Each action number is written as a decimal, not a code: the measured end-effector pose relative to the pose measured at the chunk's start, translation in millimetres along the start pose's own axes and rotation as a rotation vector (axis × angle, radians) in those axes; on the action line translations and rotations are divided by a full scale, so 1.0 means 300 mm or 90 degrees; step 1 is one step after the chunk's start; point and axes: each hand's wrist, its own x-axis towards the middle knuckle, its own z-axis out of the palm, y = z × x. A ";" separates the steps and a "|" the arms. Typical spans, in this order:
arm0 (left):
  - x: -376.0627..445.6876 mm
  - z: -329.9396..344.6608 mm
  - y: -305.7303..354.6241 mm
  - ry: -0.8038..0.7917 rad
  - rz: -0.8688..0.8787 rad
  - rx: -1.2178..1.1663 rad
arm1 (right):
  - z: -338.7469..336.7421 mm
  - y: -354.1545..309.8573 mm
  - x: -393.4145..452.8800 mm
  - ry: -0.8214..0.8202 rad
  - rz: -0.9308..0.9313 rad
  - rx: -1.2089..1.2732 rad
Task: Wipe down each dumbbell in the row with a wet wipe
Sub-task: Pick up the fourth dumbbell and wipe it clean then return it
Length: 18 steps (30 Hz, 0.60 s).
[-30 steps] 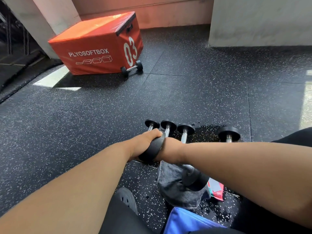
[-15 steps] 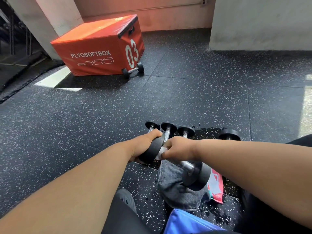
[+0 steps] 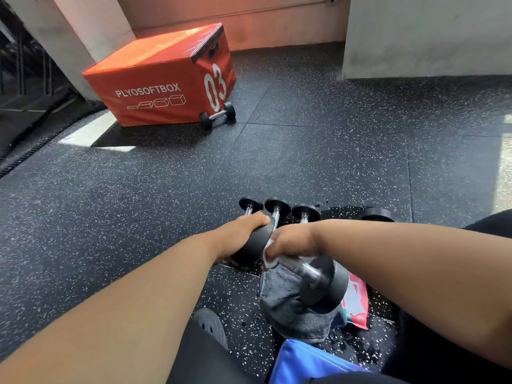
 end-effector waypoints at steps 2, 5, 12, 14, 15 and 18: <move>0.003 0.002 0.001 0.010 0.030 0.010 | -0.008 0.011 0.006 -0.097 0.018 0.104; -0.002 0.005 0.006 0.001 0.036 0.014 | -0.013 0.028 0.021 -0.150 0.048 0.207; -0.014 -0.016 0.000 -0.019 0.010 0.013 | 0.016 -0.037 0.012 0.047 -0.006 -0.112; -0.013 -0.015 0.001 -0.021 0.008 0.011 | 0.018 -0.033 0.013 0.067 0.002 -0.152; -0.014 -0.013 0.003 -0.018 0.007 0.011 | 0.018 -0.028 0.014 0.073 0.006 -0.161; -0.012 -0.007 0.015 -0.018 0.012 0.017 | 0.014 -0.019 0.004 0.093 0.026 -0.179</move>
